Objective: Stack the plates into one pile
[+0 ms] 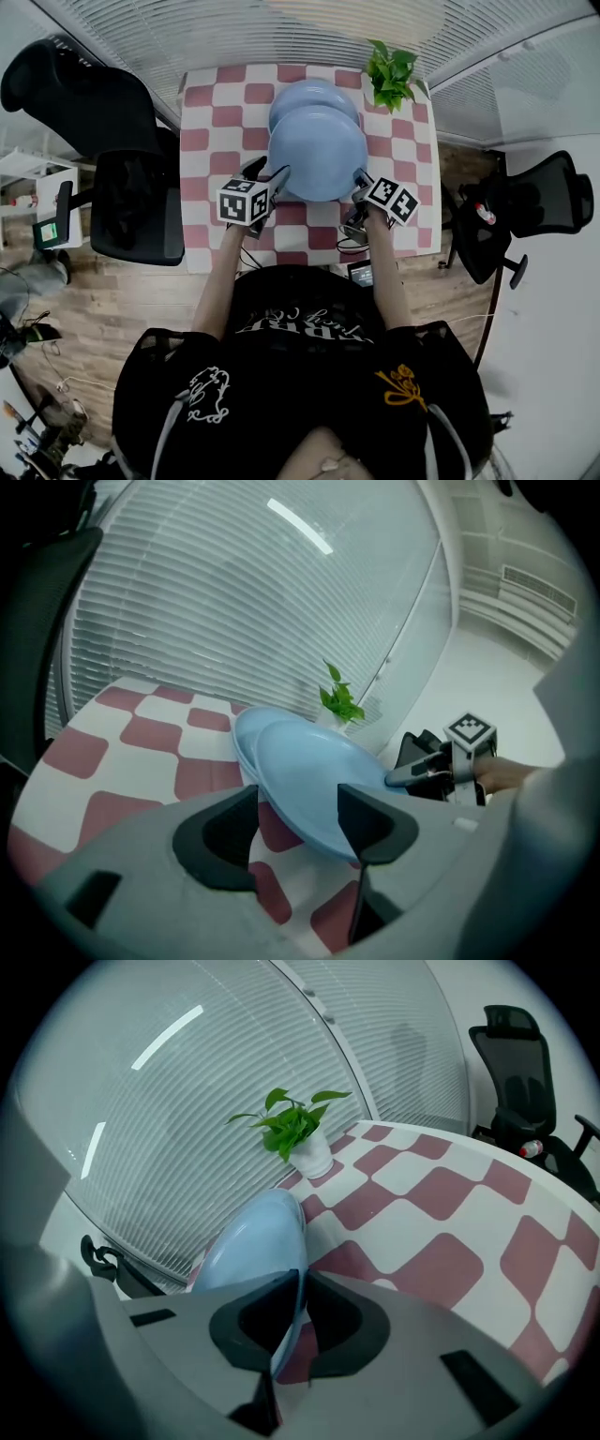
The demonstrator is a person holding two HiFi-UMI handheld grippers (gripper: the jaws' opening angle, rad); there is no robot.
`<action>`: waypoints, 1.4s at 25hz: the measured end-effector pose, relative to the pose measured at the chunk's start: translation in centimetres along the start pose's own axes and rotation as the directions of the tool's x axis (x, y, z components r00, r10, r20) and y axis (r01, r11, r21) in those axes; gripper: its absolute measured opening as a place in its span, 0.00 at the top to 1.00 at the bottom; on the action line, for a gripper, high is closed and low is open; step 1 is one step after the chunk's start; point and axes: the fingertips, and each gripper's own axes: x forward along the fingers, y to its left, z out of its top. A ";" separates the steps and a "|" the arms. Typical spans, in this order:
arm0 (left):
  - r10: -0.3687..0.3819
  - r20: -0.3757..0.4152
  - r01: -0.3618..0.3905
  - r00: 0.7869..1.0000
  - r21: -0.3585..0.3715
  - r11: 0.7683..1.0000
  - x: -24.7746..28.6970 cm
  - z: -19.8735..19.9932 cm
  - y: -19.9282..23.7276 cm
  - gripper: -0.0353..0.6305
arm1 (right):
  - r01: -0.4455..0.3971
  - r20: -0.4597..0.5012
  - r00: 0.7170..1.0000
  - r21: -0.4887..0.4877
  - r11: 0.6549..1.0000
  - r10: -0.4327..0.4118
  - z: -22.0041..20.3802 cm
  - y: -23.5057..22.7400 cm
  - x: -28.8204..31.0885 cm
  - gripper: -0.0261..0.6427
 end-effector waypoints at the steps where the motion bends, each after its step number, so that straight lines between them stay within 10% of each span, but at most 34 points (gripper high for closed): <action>1: 0.002 0.029 -0.001 1.000 -0.013 1.000 -0.6 0.4 0.4 0.56 | 0.014 0.003 1.000 -0.006 1.000 -0.014 0.2 0.0 0.2 0.92; 11: 0.012 0.112 -0.004 0.994 -0.070 0.998 -4.7 0.9 2.3 0.56 | 0.062 0.002 0.998 0.032 0.998 -0.062 0.5 1.6 3.0 0.92; 23: -0.088 0.060 0.085 0.994 0.050 0.995 -6.2 -0.2 -0.9 0.56 | 0.158 0.069 0.984 0.096 0.983 -0.165 3.3 0.9 6.2 0.92; 35: -0.147 0.064 0.140 0.987 0.096 0.985 -7.3 0.0 -2.4 0.56 | 0.084 0.097 0.993 -0.125 0.989 -0.072 3.0 3.4 5.0 0.81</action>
